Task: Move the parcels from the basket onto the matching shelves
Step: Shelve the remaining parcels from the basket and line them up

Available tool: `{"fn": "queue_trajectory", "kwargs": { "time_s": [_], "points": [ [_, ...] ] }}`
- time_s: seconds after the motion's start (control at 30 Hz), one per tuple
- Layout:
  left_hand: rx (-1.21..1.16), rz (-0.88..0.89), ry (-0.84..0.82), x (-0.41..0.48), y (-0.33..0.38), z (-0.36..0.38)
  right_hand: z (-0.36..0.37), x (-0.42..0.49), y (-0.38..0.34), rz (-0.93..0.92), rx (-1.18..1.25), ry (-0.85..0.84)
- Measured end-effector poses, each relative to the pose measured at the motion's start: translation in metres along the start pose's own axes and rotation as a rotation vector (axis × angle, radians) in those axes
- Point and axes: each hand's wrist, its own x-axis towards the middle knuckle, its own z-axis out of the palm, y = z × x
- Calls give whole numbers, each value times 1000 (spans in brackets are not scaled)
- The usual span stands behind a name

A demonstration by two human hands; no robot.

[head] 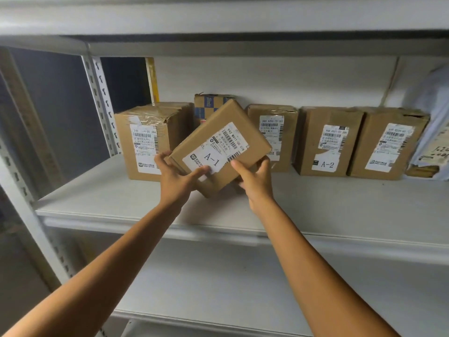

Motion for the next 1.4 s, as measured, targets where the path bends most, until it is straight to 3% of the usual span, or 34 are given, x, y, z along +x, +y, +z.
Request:
{"fn": "queue_trajectory", "kwargs": {
  "time_s": [0.13,0.3,0.47,0.7,0.97,1.1,1.33,1.4],
  "points": [
    [-31,-40,13,4,-1,0,27,-7,9,14,47,-64],
    [487,269,114,6,0,-9,34,-8,18,-61,-9,-21],
    [702,402,-116,13,0,-13,36,-6,20,-202,-172,41],
    [1013,533,-300,25,-8,-22,41,4,18,-277,-302,49],
    [1252,695,-356,44,-13,-21,44,27,28,-250,-567,115],
    [1244,612,-386,54,-22,-17,55,31,38,-214,-651,144],
    [1265,709,-439,52,-32,-12,50,30,42,-184,-694,211],
    [1243,712,-519,45,-34,-15,45,22,40,-141,-678,173]
  ]
}}
